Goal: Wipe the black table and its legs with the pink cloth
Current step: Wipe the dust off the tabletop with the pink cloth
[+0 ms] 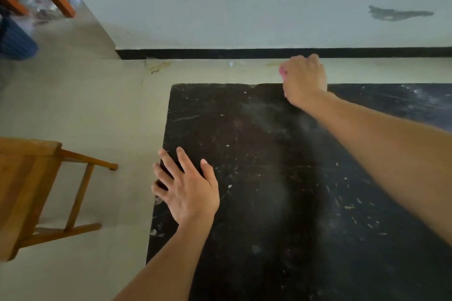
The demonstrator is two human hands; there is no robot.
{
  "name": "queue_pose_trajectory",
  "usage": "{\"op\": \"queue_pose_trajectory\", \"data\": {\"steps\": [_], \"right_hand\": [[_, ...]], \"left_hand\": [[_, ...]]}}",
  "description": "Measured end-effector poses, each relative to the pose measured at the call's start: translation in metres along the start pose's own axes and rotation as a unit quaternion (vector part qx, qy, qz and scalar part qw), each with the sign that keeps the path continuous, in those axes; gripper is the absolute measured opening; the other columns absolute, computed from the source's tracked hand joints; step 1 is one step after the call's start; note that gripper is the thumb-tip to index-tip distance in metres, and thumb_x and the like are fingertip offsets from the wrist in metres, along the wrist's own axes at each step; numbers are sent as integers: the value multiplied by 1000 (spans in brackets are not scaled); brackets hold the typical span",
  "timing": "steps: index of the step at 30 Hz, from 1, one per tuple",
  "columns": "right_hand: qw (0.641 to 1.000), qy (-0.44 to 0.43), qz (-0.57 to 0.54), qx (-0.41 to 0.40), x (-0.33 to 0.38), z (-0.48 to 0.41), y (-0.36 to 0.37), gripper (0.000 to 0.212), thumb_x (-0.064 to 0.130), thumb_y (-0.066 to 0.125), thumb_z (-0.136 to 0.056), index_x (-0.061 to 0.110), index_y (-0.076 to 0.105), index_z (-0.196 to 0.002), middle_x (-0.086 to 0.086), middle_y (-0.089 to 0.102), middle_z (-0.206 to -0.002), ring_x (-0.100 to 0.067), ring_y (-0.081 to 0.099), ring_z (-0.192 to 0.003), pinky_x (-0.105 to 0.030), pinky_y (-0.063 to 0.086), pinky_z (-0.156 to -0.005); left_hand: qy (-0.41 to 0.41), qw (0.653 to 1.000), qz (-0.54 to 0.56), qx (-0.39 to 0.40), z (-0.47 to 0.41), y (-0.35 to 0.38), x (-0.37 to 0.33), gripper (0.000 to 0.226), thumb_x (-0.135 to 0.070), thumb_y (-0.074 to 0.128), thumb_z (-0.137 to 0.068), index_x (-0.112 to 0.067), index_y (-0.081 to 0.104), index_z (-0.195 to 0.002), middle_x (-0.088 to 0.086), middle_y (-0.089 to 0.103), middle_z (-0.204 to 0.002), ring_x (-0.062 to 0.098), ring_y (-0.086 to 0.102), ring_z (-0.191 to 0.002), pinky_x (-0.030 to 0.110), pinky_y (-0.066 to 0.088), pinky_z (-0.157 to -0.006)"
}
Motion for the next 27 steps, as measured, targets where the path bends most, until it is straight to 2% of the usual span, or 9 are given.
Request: {"op": "queue_pose_trajectory", "data": {"steps": [2,5,9,11,13,16,20,24,27], "right_hand": [[996,-45,-61,-46,-10,56,-2,14,3,51,-91,14,59,-93,-7,61,-111,-30,46,-100,-37,39,-79],[988,-97,-87,-87,-31,154,11,26,12,54,-97,18,62,-121,-2,55,-135,-29,47,-105,-42,45,-84],[985,-124,-60,-106,-81,263,34,44,12,67,-87,23,61,-129,0,54,-140,-27,49,-109,-39,36,-93],[983,-144,-54,-96,-102,283,37,46,20,60,-89,26,56,-134,3,51,-143,-28,49,-113,-39,33,-99],[982,-158,-64,-86,-111,272,43,46,19,62,-89,24,56,-135,6,50,-144,-26,50,-111,-38,36,-99],[983,-137,-85,-93,-111,213,45,47,10,71,-86,20,61,-131,1,58,-136,-28,51,-98,-44,48,-85],[992,-92,-50,-77,-116,99,33,43,2,53,-93,20,51,-133,-2,52,-138,-33,46,-109,-44,45,-89],[999,33,4,11,-138,6,10,19,0,54,-87,10,64,-99,-14,61,-108,-36,46,-111,-43,45,-86],[998,-5,-58,-37,-137,21,-4,20,-4,52,-85,15,58,-83,-2,59,-95,-32,47,-98,-37,39,-75]], "left_hand": [[3,1000,-4,14,-1,-1,-1,64,-53,21,-96,-21,12,-150,13,6,-159,38,11,-143,57,23,-111],[13,1000,9,17,3,-4,2,63,-51,25,-97,-20,15,-150,13,5,-160,37,5,-145,58,18,-113],[173,982,43,-56,31,-5,-19,55,-42,36,-97,-14,35,-144,16,19,-157,32,11,-147,50,11,-117],[223,968,90,-74,56,-2,-51,51,-41,33,-98,-12,41,-140,18,29,-153,32,20,-145,48,15,-116],[230,964,125,-55,75,2,-83,53,-41,28,-98,-11,41,-141,17,31,-153,32,21,-145,48,16,-118],[212,974,77,-16,83,13,-112,55,-41,27,-100,-13,29,-148,16,15,-159,32,6,-148,47,6,-120],[204,979,8,-20,82,22,-122,62,-47,18,-99,-17,13,-152,14,-2,-160,31,-8,-147,47,-1,-120],[194,980,1,-35,84,25,-123,62,-48,21,-98,-17,19,-152,14,4,-160,30,-3,-148,47,2,-120],[192,981,3,-33,85,25,-123,62,-48,22,-97,-17,22,-151,13,5,-160,30,-1,-148,46,3,-120]]}}
Point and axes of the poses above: each hand's wrist, its own z-axis away from the middle knuckle, its own y-axis out of the palm, x = y × z, the point moved 2 cm from there along -z, towards the middle knuckle
